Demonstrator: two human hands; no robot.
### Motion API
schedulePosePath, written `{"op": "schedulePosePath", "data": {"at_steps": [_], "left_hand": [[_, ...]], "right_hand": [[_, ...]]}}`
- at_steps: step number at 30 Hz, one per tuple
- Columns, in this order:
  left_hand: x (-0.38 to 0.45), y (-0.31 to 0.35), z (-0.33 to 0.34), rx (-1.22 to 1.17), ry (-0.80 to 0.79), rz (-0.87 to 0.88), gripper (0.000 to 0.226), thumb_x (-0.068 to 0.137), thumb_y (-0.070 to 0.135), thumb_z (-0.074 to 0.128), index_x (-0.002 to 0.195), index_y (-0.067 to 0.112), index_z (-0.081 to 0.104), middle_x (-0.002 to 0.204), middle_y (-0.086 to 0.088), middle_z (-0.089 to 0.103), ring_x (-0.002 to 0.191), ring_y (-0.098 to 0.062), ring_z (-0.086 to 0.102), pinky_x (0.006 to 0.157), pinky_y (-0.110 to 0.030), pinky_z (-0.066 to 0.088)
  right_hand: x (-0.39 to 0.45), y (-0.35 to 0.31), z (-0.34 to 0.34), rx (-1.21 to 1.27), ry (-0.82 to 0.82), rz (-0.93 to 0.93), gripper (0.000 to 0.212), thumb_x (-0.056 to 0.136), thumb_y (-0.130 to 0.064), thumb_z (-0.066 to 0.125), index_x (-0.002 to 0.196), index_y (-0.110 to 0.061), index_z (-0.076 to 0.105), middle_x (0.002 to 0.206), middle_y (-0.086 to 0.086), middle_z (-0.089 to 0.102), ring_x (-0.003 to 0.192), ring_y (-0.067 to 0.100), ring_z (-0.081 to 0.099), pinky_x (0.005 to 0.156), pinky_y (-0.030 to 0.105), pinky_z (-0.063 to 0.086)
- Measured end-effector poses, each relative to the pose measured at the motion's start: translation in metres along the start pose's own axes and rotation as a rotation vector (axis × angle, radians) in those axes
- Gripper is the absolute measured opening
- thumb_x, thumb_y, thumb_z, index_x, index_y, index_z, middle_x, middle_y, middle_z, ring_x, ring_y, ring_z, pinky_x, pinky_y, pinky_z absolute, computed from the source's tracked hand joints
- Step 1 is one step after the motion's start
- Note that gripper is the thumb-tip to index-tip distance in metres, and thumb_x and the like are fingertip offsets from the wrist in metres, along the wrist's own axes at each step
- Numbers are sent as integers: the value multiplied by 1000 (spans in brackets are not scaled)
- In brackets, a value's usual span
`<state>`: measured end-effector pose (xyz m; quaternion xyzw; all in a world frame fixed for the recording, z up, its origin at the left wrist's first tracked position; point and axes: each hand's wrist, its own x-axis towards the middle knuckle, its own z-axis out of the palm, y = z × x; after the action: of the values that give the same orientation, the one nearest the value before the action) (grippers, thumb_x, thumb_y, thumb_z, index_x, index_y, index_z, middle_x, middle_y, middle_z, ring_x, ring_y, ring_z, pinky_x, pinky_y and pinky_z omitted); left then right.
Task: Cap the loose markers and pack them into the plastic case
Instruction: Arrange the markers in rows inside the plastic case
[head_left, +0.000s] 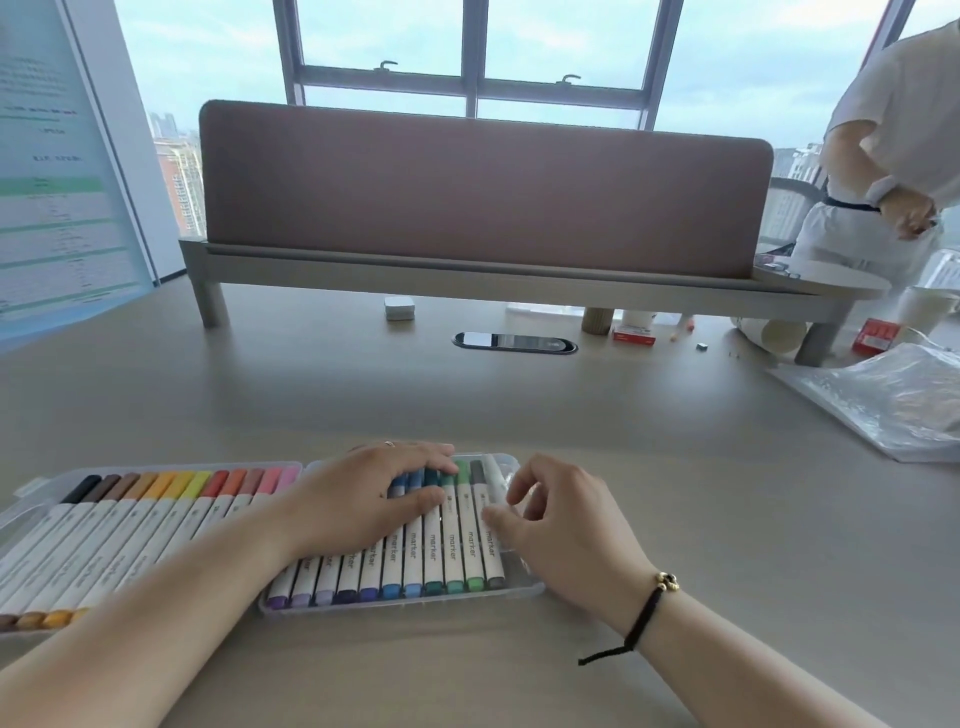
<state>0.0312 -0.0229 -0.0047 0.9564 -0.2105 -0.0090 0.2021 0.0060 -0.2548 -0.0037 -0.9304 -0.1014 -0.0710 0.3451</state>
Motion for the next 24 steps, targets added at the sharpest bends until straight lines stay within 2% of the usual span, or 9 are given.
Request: {"op": "schedulePosePath", "data": {"at_steps": [5, 9, 12, 18, 24], "left_hand": [[1, -1, 1, 4, 4, -1, 41, 95, 62, 44, 135, 53, 47, 136, 43, 32, 120, 11, 42, 101, -27, 46], [1, -1, 1, 7, 8, 1, 40, 95, 62, 44, 134, 53, 47, 134, 44, 32, 119, 12, 40, 101, -25, 42], [2, -2, 1, 2, 11, 5, 39, 96, 60, 44, 134, 53, 48, 134, 44, 32, 118, 13, 38, 98, -21, 38], [2, 0, 1, 8, 18, 12, 39, 97, 57, 46, 135, 49, 49, 139, 38, 36, 119, 13, 38, 94, -16, 34], [1, 1, 0, 42, -3, 5, 42, 97, 60, 42, 138, 50, 46, 149, 31, 36, 128, 6, 41, 105, -26, 38]], "right_hand": [[-1, 3, -4, -18, -51, -43, 25, 82, -54, 69, 82, -29, 66, 68, -7, 63, 59, 4, 54, 56, 23, 45], [-2, 11, -17, -37, -135, -134, 18, 86, -50, 65, 93, -35, 71, 79, -10, 62, 64, 3, 52, 62, 23, 45], [1, 17, -21, -39, -163, -197, 16, 89, -45, 65, 101, -39, 74, 85, -13, 59, 72, -1, 51, 63, 18, 38], [4, 19, -18, 36, -201, -165, 21, 84, -45, 73, 104, -39, 76, 85, -12, 60, 69, -5, 51, 61, 14, 36], [10, 17, -19, 83, -258, -145, 18, 80, -39, 80, 97, -33, 80, 79, -11, 57, 64, -5, 51, 60, 12, 36]]}}
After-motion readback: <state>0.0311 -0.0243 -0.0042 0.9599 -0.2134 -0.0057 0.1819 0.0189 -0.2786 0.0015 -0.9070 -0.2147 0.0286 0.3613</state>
